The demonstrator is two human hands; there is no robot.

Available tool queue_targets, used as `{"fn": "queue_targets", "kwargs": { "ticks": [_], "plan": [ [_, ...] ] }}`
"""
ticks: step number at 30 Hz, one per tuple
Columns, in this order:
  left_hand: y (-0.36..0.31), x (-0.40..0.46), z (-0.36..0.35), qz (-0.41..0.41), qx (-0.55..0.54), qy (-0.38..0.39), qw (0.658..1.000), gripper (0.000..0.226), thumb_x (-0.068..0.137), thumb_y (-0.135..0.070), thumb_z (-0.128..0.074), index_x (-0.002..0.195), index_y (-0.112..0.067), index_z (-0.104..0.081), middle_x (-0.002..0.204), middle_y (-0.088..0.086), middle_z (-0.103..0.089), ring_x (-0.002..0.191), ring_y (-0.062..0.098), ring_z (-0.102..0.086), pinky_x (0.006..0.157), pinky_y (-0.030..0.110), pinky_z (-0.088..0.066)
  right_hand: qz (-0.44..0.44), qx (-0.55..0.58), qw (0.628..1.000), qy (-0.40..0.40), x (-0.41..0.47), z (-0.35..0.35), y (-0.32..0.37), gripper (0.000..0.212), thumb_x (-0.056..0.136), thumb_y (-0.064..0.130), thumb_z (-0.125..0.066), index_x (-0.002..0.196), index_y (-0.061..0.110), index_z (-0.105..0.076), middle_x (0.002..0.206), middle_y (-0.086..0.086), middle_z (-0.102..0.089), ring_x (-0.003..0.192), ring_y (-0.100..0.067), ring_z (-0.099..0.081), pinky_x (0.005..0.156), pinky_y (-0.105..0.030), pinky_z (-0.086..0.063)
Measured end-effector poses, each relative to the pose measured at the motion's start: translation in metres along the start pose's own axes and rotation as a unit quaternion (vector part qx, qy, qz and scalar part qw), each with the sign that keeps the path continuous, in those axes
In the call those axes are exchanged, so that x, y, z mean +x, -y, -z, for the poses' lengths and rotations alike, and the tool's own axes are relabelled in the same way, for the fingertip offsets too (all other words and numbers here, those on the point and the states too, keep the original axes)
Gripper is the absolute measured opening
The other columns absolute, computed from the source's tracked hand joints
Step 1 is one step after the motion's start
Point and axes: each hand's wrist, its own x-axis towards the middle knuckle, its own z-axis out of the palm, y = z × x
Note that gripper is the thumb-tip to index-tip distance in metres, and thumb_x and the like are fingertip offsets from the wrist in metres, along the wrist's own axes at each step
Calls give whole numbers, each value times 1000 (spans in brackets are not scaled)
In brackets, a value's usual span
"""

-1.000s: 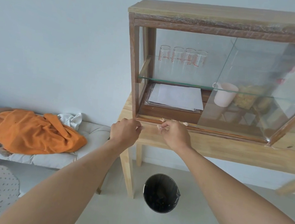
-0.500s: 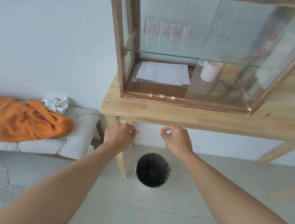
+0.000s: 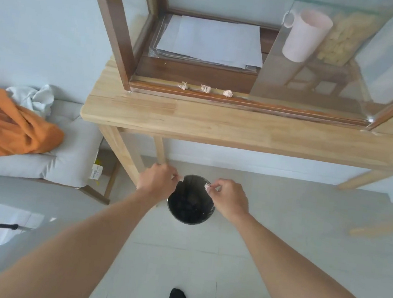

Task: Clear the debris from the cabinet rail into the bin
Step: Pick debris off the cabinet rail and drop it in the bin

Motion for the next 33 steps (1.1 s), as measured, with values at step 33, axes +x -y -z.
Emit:
{"fn": "queue_targets", "kwargs": {
  "ticks": [33],
  "plan": [
    [8,-57,84,8,-30,-44,999,40,98,-57,-57,135,-44,-65,108,-13,-76,91,13,-66,54,22,-39,39,16,997,-70,-58,34,39,40,100,41,-67,137,27,-72,98,7,-79,106,-25,-74,95,-39,-58]
  ]
}}
